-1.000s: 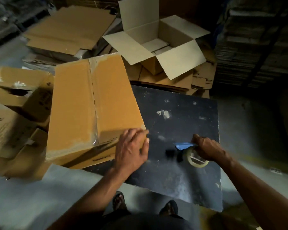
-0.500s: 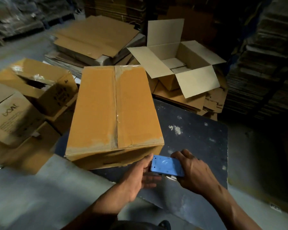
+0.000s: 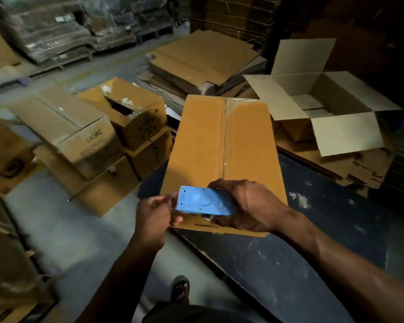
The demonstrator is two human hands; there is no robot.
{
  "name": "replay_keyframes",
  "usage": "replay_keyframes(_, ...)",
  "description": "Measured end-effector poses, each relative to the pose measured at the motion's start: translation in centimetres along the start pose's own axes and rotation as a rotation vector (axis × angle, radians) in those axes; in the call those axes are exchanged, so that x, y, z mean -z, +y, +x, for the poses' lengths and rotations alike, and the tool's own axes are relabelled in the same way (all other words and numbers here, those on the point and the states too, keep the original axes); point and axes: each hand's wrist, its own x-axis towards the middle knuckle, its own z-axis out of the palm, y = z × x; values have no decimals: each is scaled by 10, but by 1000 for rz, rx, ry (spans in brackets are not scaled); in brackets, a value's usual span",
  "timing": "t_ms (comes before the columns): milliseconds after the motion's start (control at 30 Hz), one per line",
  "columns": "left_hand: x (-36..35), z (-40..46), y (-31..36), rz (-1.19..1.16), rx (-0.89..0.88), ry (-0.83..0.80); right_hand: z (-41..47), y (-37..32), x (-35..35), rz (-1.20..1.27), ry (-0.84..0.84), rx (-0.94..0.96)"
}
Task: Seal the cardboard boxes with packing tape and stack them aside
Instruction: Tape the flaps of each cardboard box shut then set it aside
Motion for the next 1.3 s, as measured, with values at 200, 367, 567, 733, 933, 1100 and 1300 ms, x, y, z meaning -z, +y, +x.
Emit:
replay_keyframes(200, 80, 48, -17, -34, 59, 83, 7, 19, 3, -26, -97, -36)
replay_keyframes(367, 67, 57, -20, -69, 45, 119, 25, 18, -3, -128, -122, -33)
replay_keyframes(567, 59, 75, -32, -2, -11, 222, 42, 12, -10, -211, -155, -20)
replay_keyframes(733, 58, 88, -47, 11, 46, 175, 50, 9, -13, -256, -173, -45)
replay_keyframes(933, 58, 100, -68, -170, 260, 14, 60, 6, -15, -284, -207, -50)
replay_keyframes(1100, 67, 108, -68, -293, 440, -175, 78, -4, -15, -366, -320, -55)
replay_keyframes(1300, 64, 122, -80, -405, 594, -308, 89, -12, -20, -467, -384, -58)
